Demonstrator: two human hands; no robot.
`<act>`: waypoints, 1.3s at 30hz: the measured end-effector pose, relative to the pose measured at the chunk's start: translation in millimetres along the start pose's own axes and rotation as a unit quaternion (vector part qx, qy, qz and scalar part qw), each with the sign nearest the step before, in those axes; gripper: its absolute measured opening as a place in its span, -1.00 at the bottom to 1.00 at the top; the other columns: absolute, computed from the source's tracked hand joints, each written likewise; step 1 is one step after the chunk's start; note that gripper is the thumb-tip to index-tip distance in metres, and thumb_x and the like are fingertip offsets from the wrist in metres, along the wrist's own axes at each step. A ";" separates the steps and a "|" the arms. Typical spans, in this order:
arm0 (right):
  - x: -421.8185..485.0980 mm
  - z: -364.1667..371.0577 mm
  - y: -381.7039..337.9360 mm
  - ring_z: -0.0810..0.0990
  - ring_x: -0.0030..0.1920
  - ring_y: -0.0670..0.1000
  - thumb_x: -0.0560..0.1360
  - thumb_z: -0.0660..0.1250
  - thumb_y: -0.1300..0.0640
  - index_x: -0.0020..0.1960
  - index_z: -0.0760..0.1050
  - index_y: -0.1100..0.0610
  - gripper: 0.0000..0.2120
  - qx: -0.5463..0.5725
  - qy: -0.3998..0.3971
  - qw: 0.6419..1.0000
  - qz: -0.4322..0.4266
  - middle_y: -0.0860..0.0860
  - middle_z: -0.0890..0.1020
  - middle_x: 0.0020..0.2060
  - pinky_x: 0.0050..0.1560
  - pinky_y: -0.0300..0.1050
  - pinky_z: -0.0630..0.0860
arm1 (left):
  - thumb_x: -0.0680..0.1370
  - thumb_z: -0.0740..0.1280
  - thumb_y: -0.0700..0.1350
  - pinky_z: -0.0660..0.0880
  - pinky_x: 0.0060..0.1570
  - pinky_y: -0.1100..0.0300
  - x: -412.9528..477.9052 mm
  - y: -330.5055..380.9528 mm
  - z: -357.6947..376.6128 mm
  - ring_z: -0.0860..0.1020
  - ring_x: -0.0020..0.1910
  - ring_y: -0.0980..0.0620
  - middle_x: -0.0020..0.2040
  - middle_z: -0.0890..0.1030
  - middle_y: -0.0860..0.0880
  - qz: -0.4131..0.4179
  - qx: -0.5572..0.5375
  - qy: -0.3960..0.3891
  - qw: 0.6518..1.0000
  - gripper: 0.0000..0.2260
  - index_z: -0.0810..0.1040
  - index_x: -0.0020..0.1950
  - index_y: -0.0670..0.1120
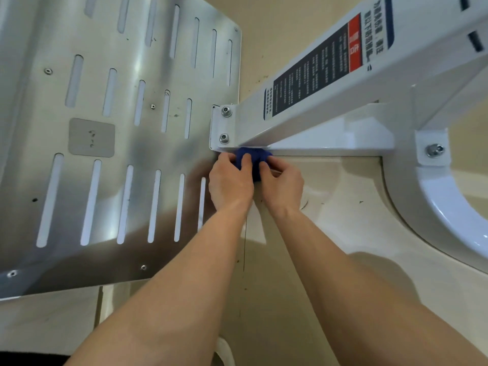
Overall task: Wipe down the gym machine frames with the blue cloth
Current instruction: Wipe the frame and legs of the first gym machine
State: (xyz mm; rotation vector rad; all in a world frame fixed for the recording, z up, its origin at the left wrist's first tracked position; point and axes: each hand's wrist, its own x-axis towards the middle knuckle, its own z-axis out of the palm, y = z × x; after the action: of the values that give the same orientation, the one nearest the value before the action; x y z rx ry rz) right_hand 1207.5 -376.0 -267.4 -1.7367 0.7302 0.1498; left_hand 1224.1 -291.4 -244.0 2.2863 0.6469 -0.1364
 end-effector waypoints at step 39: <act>26.2 -30.0 5.7 0.66 -0.18 -0.03 0.41 0.49 0.11 -0.07 0.63 0.13 -0.86 0.039 0.051 0.993 0.100 -0.02 0.69 -0.20 -0.14 -0.18 0.57 | 0.48 0.46 -0.02 0.57 -0.03 0.15 -1.7 21.0 44.0 0.65 -0.14 -0.03 -0.19 0.69 -0.02 -0.110 -0.126 0.011 0.986 -0.89 0.71 -0.14 -0.04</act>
State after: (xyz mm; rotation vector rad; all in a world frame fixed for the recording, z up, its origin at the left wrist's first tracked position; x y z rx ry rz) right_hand 1217.1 -414.4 -275.2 -1.6039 0.9737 0.1692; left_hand 1237.0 -335.0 -261.7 1.9736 0.8765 -0.1271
